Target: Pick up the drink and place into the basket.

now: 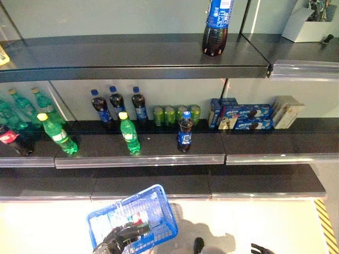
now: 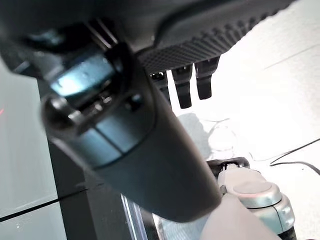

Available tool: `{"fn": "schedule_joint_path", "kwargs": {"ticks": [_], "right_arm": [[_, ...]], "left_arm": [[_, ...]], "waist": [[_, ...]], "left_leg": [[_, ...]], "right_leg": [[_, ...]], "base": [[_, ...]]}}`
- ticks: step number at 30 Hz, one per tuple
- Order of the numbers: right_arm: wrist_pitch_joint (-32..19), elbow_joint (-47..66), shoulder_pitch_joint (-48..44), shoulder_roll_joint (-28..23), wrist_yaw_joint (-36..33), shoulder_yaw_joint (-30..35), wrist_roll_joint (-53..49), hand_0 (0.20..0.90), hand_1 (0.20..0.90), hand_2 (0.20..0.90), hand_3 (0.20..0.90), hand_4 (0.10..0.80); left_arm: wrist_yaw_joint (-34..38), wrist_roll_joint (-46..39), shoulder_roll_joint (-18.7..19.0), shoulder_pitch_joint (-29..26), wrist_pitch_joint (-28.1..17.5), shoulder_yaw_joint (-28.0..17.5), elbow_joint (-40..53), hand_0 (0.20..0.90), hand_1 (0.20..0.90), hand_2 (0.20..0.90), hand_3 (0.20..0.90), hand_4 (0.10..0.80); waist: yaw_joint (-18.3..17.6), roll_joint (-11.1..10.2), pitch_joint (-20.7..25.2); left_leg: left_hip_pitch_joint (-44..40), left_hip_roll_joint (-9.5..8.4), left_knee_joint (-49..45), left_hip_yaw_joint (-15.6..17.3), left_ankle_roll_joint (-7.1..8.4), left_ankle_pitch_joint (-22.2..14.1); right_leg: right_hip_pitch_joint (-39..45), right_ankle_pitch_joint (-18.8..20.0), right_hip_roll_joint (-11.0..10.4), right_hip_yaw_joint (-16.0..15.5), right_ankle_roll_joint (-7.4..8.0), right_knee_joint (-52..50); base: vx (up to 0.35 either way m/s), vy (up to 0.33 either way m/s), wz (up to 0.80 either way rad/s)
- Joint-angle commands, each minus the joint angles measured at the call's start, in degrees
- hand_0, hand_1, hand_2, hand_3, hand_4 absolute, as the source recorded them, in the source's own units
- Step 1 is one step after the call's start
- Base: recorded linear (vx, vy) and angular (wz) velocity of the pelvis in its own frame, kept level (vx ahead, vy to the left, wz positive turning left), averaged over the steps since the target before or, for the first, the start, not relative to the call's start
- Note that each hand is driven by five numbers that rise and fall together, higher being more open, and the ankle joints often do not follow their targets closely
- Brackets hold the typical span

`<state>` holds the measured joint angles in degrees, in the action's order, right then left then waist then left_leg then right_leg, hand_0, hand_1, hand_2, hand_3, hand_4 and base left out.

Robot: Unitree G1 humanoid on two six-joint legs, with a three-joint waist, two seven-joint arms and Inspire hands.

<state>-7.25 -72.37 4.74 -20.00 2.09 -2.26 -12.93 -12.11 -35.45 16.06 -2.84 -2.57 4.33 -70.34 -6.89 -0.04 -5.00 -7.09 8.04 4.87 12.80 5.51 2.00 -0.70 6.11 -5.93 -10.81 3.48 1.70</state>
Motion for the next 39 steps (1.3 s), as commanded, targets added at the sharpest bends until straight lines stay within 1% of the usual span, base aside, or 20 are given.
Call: {"fn": "schedule_joint_path", "kwargs": {"ticks": [1, 9, 15, 22, 23, 26, 28, 29, 31, 32, 34, 37, 39], "right_arm": [[-3.0, -1.7, -4.1, -1.1, 0.2, 0.6, -0.2, 0.832, 0.832, 0.832, 0.82, 0.72], [-1.9, -1.9, -4.7, -0.4, 0.2, -0.4, -0.1, 0.829, 0.829, 0.829, 0.818, 0.718], [-1.6, -2.0, -4.9, -0.4, 0.3, -0.5, 0.3, 0.832, 0.832, 0.832, 0.82, 0.72], [-1.3, -2.6, -5.1, -0.6, 0.6, -0.2, 0.5, 0.836, 0.836, 0.836, 0.826, 0.726], [-1.1, -2.7, -5.2, -0.7, 0.7, -0.4, 0.8, 0.834, 0.834, 0.834, 0.823, 0.723], [-1.0, -2.9, -5.2, -0.7, 0.7, -0.3, 1.6, 0.834, 0.834, 0.834, 0.823, 0.723], [-0.8, -2.9, -5.0, -0.7, 0.7, -0.2, 1.9, 0.834, 0.834, 0.834, 0.823, 0.723], [-0.8, -2.9, -4.9, -0.7, 0.7, -0.1, 2.2, 0.836, 0.836, 0.836, 0.826, 0.726], [-1.0, -3.1, -4.5, -0.8, 0.8, 0.2, 2.5, 0.834, 0.834, 0.834, 0.823, 0.723], [-1.2, -3.2, -4.3, -0.8, 0.8, 0.3, 2.9, 0.832, 0.832, 0.832, 0.82, 0.72], [-1.5, -3.6, -3.8, -1.0, 1.0, 0.7, 4.1, 0.836, 0.836, 0.836, 0.826, 0.726], [-1.6, -3.5, -3.4, -1.2, 1.3, 0.8, 4.5, 0.836, 0.836, 0.836, 0.826, 0.726], [-1.3, -3.1, -3.4, -1.3, 1.3, 0.4, 5.0, 0.836, 0.836, 0.836, 0.826, 0.726]], "left_arm": [[-5.2, -2.7, 1.9, -2.8, -5.4, -2.2, 3.5, 0.3, 0.3, 0.3, 0.2, 0.1], [-5.4, -2.2, 2.3, -1.6, -5.6, -3.8, 2.0, 0.3, 0.3, 0.3, 0.2, 0.1], [-5.8, -3.6, 2.5, -1.4, -5.1, -5.3, 1.5, 0.3, 0.3, 0.3, 0.2, 0.1], [-5.7, -2.2, 2.9, -1.4, -5.1, -5.7, 0.5, 0.3, 0.3, 0.3, 0.2, 0.1], [-6.1, -2.5, 3.1, -1.2, -4.6, -6.1, -0.1, 0.3, 0.3, 0.3, 0.2, 0.1], [-10.0, -6.7, 3.1, -0.7, -1.1, -7.2, -0.7, 0.3, 0.3, 0.3, 0.2, 0.1], [-12.2, -7.9, 2.9, -0.2, 0.5, -7.6, -1.1, 0.3, 0.3, 0.3, 0.2, 0.1], [-14.7, -9.0, 2.8, 0.3, 2.4, -7.9, -1.1, 0.3, 0.3, 0.3, 0.2, 0.1], [-17.3, -9.7, 2.6, 1.0, 3.8, -8.2, -1.7, 0.3, 0.3, 0.3, 0.2, 0.1], [-19.6, -11.4, 2.5, 1.3, 6.0, -8.4, -1.8, 0.3, 0.3, 0.3, 0.2, 0.1], [-21.9, -11.5, 2.3, 2.0, 7.5, -8.4, -2.0, 0.3, 0.3, 0.3, 0.2, 0.1], [-23.3, -11.5, 2.3, 2.2, 8.6, -8.3, -1.8, 0.3, 0.3, 0.3, 0.2, 0.1], [-25.2, -12.7, 2.1, 2.0, 10.3, -8.0, -1.3, 0.3, 0.3, 0.3, 0.2, 0.1]], "waist": [[1.3, 0.1, 1.2], [2.8, -0.9, 2.1], [3.3, -1.2, 2.5], [3.9, -1.3, 2.9], [4.1, -1.3, 3.1], [4.4, -1.4, 3.1], [4.7, -1.5, 3.1], [4.8, -1.6, 3.0], [5.0, -1.8, 2.8], [5.1, -1.9, 2.7], [5.2, -2.1, 2.3], [5.4, -2.3, 1.9], [5.7, -2.5, 1.2]], "left_leg": [[0.1, -1.29, 0.1, 1.8, -1.0, -0.7], [-0.5, -1.27, 0.1, 2.2, -1.4, -1.1], [-0.9, -1.24, 0.1, 2.2, -1.41, -1.3], [-1.1, -1.23, 0.1, 1.8, -1.25, -1.4], [-1.2, -1.14, 0.1, 1.7, -1.15, -1.4], [-1.0, -0.98, 0.1, 1.4, -0.95, -1.1], [-0.9, -0.86, 0.1, 1.2, -0.8, -1.0], [-0.8, -0.78, 0.1, 1.0, -0.68, -0.8], [-0.4, -0.54, 0.1, 0.8, -0.47, -0.5], [-0.2, -0.38, 0.1, 0.7, -0.37, -0.4], [0.4, 0.17, 0.1, 0.8, -0.02, 0.2], [1.2, 0.58, 0.1, 0.7, 0.33, 0.6], [1.9, 1.04, 0.1, 0.7, 0.69, 1.0]], "right_leg": [[4.9, -4.5, -4.7, -0.1, 5.87, -2.3], [6.5, -4.5, -4.0, -0.3, 5.5, -0.7], [7.5, -4.6, -3.6, -0.5, 5.31, 0.0], [8.4, -4.7, -3.2, -1.3, 5.15, 0.6], [8.6, -4.8, -3.1, -1.4, 5.02, 0.7], [8.8, -4.7, -2.8, -1.7, 4.83, 1.1], [8.9, -4.6, -2.7, -1.9, 4.78, 1.4], [8.9, -4.4, -2.6, -2.0, 4.75, 1.5], [8.7, -4.3, -2.5, -2.2, 4.7, 1.6], [8.6, -4.1, -2.5, -2.3, 4.75, 1.7], [8.5, -3.7, -2.5, -2.7, 4.76, 2.4], [8.0, -3.4, -2.5, -3.2, 4.85, 2.8], [7.5, -3.1, -2.7, -3.5, 4.98, 3.1]], "base": [[0.06, -0.015, -0.02], [0.053, -0.027, -0.01], [0.0, 0.0, 0.0], [-0.021, -0.005, 0.01], [0.0, 0.0, 0.0], [-0.003, -0.006, 0.06], [0.009, -0.008, 0.08], [0.02, -0.011, 0.14], [0.024, -0.008, 0.14], [0.038, 0.01, 0.05], [0.017, 0.01, 0.01], [-0.001, 0.012, 0.01], [-0.008, 0.038, 0.02]]}}
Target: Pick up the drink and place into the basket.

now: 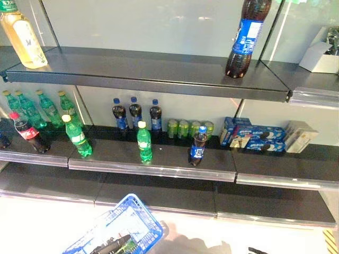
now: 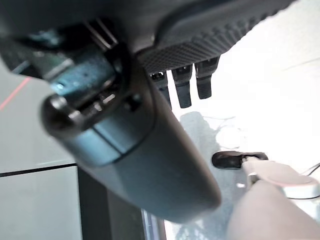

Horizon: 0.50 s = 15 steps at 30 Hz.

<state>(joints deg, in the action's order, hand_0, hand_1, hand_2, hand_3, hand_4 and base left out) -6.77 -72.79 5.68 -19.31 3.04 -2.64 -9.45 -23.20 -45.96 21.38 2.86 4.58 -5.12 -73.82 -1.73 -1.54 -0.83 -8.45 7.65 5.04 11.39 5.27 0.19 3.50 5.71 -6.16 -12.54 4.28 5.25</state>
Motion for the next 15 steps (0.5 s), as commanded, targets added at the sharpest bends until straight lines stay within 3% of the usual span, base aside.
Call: {"fn": "schedule_joint_path", "kwargs": {"ticks": [1, 5, 12, 15], "right_arm": [[-2.0, -2.5, -4.3, -2.0, 0.4, 0.7, 1.4, 0.834, 0.834, 0.834, 0.823, 0.723], [-2.5, -1.9, -4.7, -1.7, 0.1, 0.2, 1.0, 0.836, 0.836, 0.836, 0.826, 0.726], [-2.4, -1.0, -4.3, -0.6, -0.1, -2.0, 2.9, 0.841, 0.841, 0.841, 0.831, 0.731], [-2.8, 0.3, -7.3, -1.8, -1.1, -3.6, -0.1, 0.839, 0.839, 0.839, 0.829, 0.729]], "left_arm": [[-15.2, -3.1, -3.2, -3.9, 4.3, 1.6, 2.4, 0.3, 0.3, 0.3, 0.2, 0.1], [-17.9, -3.5, -3.5, -5.2, 7.9, 2.5, 4.1, 0.3, 0.3, 0.3, 0.2, 0.1], [-16.7, -2.3, -2.8, -7.3, 7.1, 5.0, 5.2, 0.3, 0.3, 0.3, 0.2, 0.1], [-16.3, -4.8, -2.2, -10.5, 6.5, 7.5, 8.1, 0.3, 0.3, 0.3, 0.2, 0.1]], "waist": [[0.6, -1.1, -3.3], [0.9, -1.4, -4.3], [0.7, -1.6, -6.0], [0.6, -0.5, -8.3]], "left_leg": [[3.6, 1.64, 0.0, 2.3, 1.05, 3.0], [5.3, 2.32, 0.0, 3.2, 1.48, 3.7], [6.3, 2.14, 0.0, 4.9, 1.07, 3.7], [8.9, 1.64, 0.0, 4.5, 0.93, 4.2]], "right_leg": [[3.0, -2.5, -2.6, -2.1, 4.29, -0.5], [1.6, -1.7, -3.5, -3.5, 4.83, -0.4], [-0.4, -0.8, -4.2, -4.3, 5.59, -0.7], [-3.5, 0.2, -4.3, -3.8, 5.6, -0.4]], "base": [[-0.032, 0.029, 0.02], [-0.063, 0.014, 0.09], [-0.017, -0.034, 0.14], [-0.122, -0.056, 0.02]]}}
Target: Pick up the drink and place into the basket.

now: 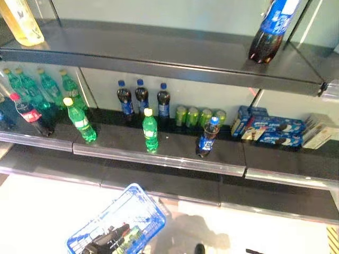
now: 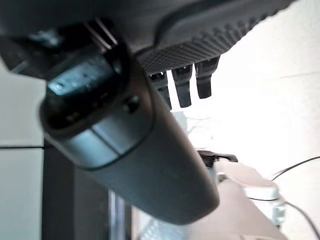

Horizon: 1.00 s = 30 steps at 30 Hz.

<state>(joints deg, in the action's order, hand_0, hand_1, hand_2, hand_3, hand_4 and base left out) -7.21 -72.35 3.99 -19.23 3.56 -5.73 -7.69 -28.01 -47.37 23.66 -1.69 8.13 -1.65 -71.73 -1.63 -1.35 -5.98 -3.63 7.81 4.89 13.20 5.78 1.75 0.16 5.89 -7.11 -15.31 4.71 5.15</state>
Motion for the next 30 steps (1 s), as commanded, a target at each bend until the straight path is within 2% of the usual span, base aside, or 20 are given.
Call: {"fn": "schedule_joint_path", "kwargs": {"ticks": [1, 3, 5, 6, 7, 9, 11, 15, 18, 22, 30], "right_arm": [[-2.5, 0.2, -6.5, -2.2, -2.0, -0.8, -2.5, 0.839, 0.839, 0.839, 0.829, 0.729], [-4.3, 1.6, -12.1, -3.6, -3.9, -1.9, -6.3, 0.836, 0.836, 0.836, 0.826, 0.726], [-6.1, 3.5, -14.6, -4.4, -5.2, -2.4, -7.8, 0.839, 0.839, 0.839, 0.829, 0.729], [-6.4, 3.8, -14.9, -4.5, -5.4, -2.5, -8.0, 0.839, 0.839, 0.839, 0.829, 0.729], [-8.2, 5.8, -16.6, -5.7, -6.2, -3.0, -8.3, 0.836, 0.836, 0.836, 0.826, 0.726], [-10.1, 8.2, -17.8, -7.3, -6.1, -3.4, -10.0, 0.836, 0.836, 0.836, 0.826, 0.726], [-11.4, 9.8, -18.0, -8.0, -6.3, -3.5, -11.1, 0.832, 0.832, 0.832, 0.82, 0.72], [-14.6, 16.3, -17.9, -9.0, -7.1, -3.4, -12.9, 0.827, 0.827, 0.827, 0.815, 0.715], [-15.3, 22.4, -17.8, -9.8, -7.9, -4.0, -12.3, 0.825, 0.825, 0.825, 0.812, 0.712], [-16.2, 31.8, -17.8, -10.8, -8.7, -4.7, -11.3, 0.822, 0.822, 0.822, 0.809, 0.709], [-18.0, 52.5, -15.2, -13.2, -9.6, -4.1, -0.3, 0.815, 0.815, 0.815, 0.801, 0.701]], "left_arm": [[-11.4, -4.1, -4.3, -6.6, 2.9, 4.4, 6.5, 0.3, 0.3, 0.3, 0.2, 0.1], [-11.2, -7.4, -3.9, -11.0, 1.8, 7.2, 9.0, 0.3, 0.3, 0.3, 0.2, 0.1], [-10.3, -9.6, -3.9, -12.9, 1.0, 8.8, 11.1, 0.3, 0.3, 0.3, 0.2, 0.1], [-10.0, -10.0, -3.8, -13.2, 1.0, 9.0, 11.6, 0.3, 0.3, 0.3, 0.2, 0.1], [-8.8, -11.9, -3.2, -14.4, 1.0, 10.0, 13.5, 0.3, 0.3, 0.3, 0.2, 0.1], [-7.6, -13.8, -2.5, -15.1, 1.2, 10.7, 15.6, 0.3, 0.3, 0.3, 0.2, 0.1], [-7.1, -14.4, -2.1, -15.3, 1.2, 10.9, 16.4, 0.3, 0.3, 0.3, 0.2, 0.1], [-5.8, -16.0, -1.2, -15.5, 1.2, 11.2, 17.4, 0.3, 0.3, 0.3, 0.2, 0.1], [-6.1, -15.4, -1.0, -15.2, 1.5, 11.1, 18.0, 0.3, 0.3, 0.3, 0.2, 0.1], [-5.7, -15.7, -1.0, -14.0, 1.2, 11.4, 19.6, 0.3, 0.3, 0.3, 0.2, 0.1], [-5.6, -15.3, -1.0, -9.5, 0.6, 10.7, 22.9, 0.3, 0.3, 0.3, 0.2, 0.1]], "waist": [[0.5, -0.5, -3.7], [0.5, 0.9, -8.0], [0.2, 1.8, -10.7], [0.2, 1.9, -11.0], [-0.1, 2.1, -13.3], [-0.4, 2.2, -14.9], [-0.5, 2.1, -15.4], [-0.7, 1.4, -16.0], [-0.7, 1.2, -15.8], [-0.9, 0.9, -15.6], [-1.5, 0.5, -15.7]], "left_leg": [[4.8, 1.36, 0.1, 2.5, 0.4, 2.8], [9.4, 0.1, 0.1, 0.9, 0.29, 4.3], [12.2, -0.54, -0.9, -0.8, 0.38, 5.1], [12.7, -0.58, -1.4, -0.9, 0.42, 5.1], [16.0, -0.83, -5.8, -1.8, 0.46, 4.4], [19.7, -0.69, -11.4, -2.5, 0.43, 2.9], [21.6, -0.5, -14.5, -2.7, 0.35, 1.6], [26.7, 0.91, -24.0, -2.9, 0.03, -2.6], [28.7, 1.55, -27.4, -3.1, -0.33, -4.3], [29.5, 2.14, -29.1, -2.9, -0.69, -5.4], [27.7, 2.57, -29.1, -2.1, -1.17, -5.9]], "right_leg": [[-1.0, 0.3, -3.3, -0.9, 5.14, -0.3], [-6.0, 1.6, -3.0, 1.1, 4.67, -0.7], [-8.9, 1.2, -3.1, 3.0, 4.26, -2.6], [-9.4, 0.9, -3.1, 3.1, 4.14, -3.2], [-12.3, -0.2, -3.4, 3.5, 3.73, -7.1], [-15.7, -1.9, -4.0, 3.7, 3.34, -12.5], [-17.6, -3.1, -4.5, 3.9, 3.15, -15.3], [-22.5, -6.7, -6.8, 4.0, 3.06, -24.2], [-24.9, -8.0, -8.0, 4.3, 3.07, -27.9], [-26.5, -9.1, -8.6, 5.1, 3.23, -30.8], [-26.2, -9.5, -9.1, 5.5, 4.03, -32.0]], "base": [[-0.379, 0.016, -0.02], [-0.426, 0.009, 0.0], [-0.271, 0.004, 0.1], [-0.288, -0.003, 0.13], [-0.26, -0.006, 0.09], [-0.25, -0.005, 0.08], [-0.146, -0.016, 0.11], [-0.137, -0.035, 0.08], [-0.084, -0.026, 0.09], [-0.042, -0.007, -0.04], [0.007, 0.003, 0.02]]}}
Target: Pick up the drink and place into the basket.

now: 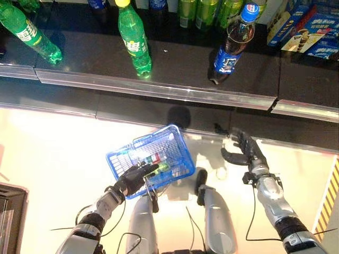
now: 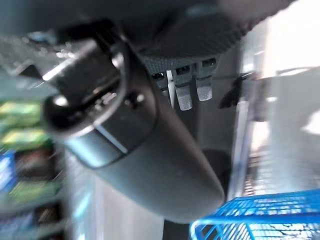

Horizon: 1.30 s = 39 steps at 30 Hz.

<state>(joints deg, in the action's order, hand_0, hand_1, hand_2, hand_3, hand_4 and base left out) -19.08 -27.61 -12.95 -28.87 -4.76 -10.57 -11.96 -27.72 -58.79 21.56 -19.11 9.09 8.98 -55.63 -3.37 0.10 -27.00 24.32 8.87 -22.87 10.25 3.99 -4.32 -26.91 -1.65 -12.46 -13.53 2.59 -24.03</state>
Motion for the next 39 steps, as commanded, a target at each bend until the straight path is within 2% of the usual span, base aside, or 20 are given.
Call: {"fn": "schedule_joint_path", "kwargs": {"ticks": [1, 4, 7, 9, 14, 21, 24, 25, 39], "right_arm": [[-6.2, 9.1, 1.8, -3.9, -1.6, 0.7, 4.8, 0.811, 0.811, 0.811, 0.796, 0.696], [-8.0, 15.3, 2.2, -6.1, -3.1, 1.3, 7.1, 0.792, 0.792, 0.792, 0.774, 0.674], [-8.5, 20.5, 2.3, -7.5, -3.7, 2.8, 6.1, 0.796, 0.796, 0.796, 0.779, 0.679], [-11.0, 23.2, 2.0, -7.7, -4.6, 4.1, 4.9, 0.808, 0.808, 0.808, 0.793, 0.693], [-13.4, 26.2, -0.3, -7.9, -4.7, 6.2, 1.0, 0.825, 0.825, 0.825, 0.812, 0.712], [-14.3, 25.8, -6.4, -7.3, -6.4, 7.5, -3.1, 0.839, 0.839, 0.839, 0.829, 0.729], [-14.0, 25.7, -8.2, -7.5, -7.0, 7.5, -3.3, 0.86, 0.86, 0.86, 0.853, 0.753], [-13.9, 25.5, -8.9, -7.7, -7.1, 7.8, -3.7, 0.9, 0.9, 0.9, 0.9, 0.8], [-11.0, 19.0, -16.7, -8.6, -7.0, 8.3, -12.8, 0.9, 0.9, 0.9, 0.9, 0.8]], "left_arm": [[-6.0, -3.8, 1.1, 8.2, -0.4, 0.0, 6.8, 0.3, 0.3, 0.3, 0.2, 0.1], [-6.8, -3.7, 1.1, 9.2, -0.6, -0.5, 6.7, 0.3, 0.3, 0.3, 0.2, 0.1], [-6.9, -3.7, 0.9, 9.9, -1.0, -0.5, 6.8, 0.3, 0.3, 0.3, 0.2, 0.1], [-7.2, -3.9, 0.6, 10.1, -1.6, -0.5, 6.4, 0.3, 0.3, 0.3, 0.2, 0.1], [-7.4, -4.0, 0.7, 9.8, -1.1, -0.8, 5.9, 0.3, 0.3, 0.3, 0.2, 0.1], [-8.2, -2.7, 0.5, 9.2, -1.1, -0.5, 4.5, 0.3, 0.3, 0.3, 0.2, 0.1], [-8.4, -2.8, 0.5, 8.9, -1.0, -0.2, 4.2, 0.3, 0.3, 0.3, 0.2, 0.1], [-8.5, -2.6, 0.4, 8.8, -0.9, -0.2, 4.1, 0.3, 0.3, 0.3, 0.2, 0.1], [-9.4, -1.1, 1.0, 7.4, 0.8, 0.9, 3.4, 0.3, 0.3, 0.3, 0.2, 0.1]], "waist": [[0.2, -0.9, 5.3], [-0.1, -0.9, 5.0], [-0.4, -0.9, 4.7], [-0.6, -0.9, 4.4], [-0.7, -0.9, 3.7], [-0.1, -0.7, 3.0], [0.1, -0.6, 2.8], [0.2, -0.5, 2.7], [1.5, -0.1, 2.0]], "left_leg": [[-0.4, 1.56, -1.3, 1.0, 0.62, 0.1], [-1.6, 1.76, -0.8, 1.6, 0.47, 0.1], [-2.3, 1.91, -0.6, 2.0, 0.42, 0.2], [-2.9, 2.04, 0.0, 2.4, 0.39, 0.4], [-3.4, 2.1, -0.4, 3.1, 0.21, 0.0], [-4.4, 2.02, -0.1, 3.5, -0.05, -0.2], [-4.6, 1.91, -0.1, 3.4, -0.17, -0.2], [-4.7, 1.87, -0.1, 3.4, -0.22, -0.2], [-5.3, 1.06, 0.1, 2.6, -0.99, -0.4]], "right_leg": [[1.1, -1.9, -3.7, 3.7, 6.16, -2.8], [1.7, -1.9, -3.6, 3.9, 6.41, -2.6], [2.2, -1.8, -3.5, 3.9, 6.57, -2.3], [2.6, -1.6, -3.4, 3.9, 6.76, -1.9], [3.1, -1.3, -3.6, 3.7, 6.92, -1.5], [3.8, -1.2, -3.8, 3.0, 6.96, -1.3], [4.0, -1.2, -3.8, 2.9, 6.84, -1.5], [4.1, -1.3, -3.9, 2.9, 6.81, -1.6], [4.5, -1.6, -3.8, 2.3, 6.33, -2.2]], "base": [[0.0, 0.0, 0.0], [0.022, 0.012, 0.0], [0.0, 0.0, 0.0], [0.0, 0.0, 0.0], [0.0, 0.0, 0.0], [0.008, -0.004, -0.01], [0.0, 0.0, 0.0], [0.036, -0.01, 0.0], [0.016, -0.008, 0.0]]}}
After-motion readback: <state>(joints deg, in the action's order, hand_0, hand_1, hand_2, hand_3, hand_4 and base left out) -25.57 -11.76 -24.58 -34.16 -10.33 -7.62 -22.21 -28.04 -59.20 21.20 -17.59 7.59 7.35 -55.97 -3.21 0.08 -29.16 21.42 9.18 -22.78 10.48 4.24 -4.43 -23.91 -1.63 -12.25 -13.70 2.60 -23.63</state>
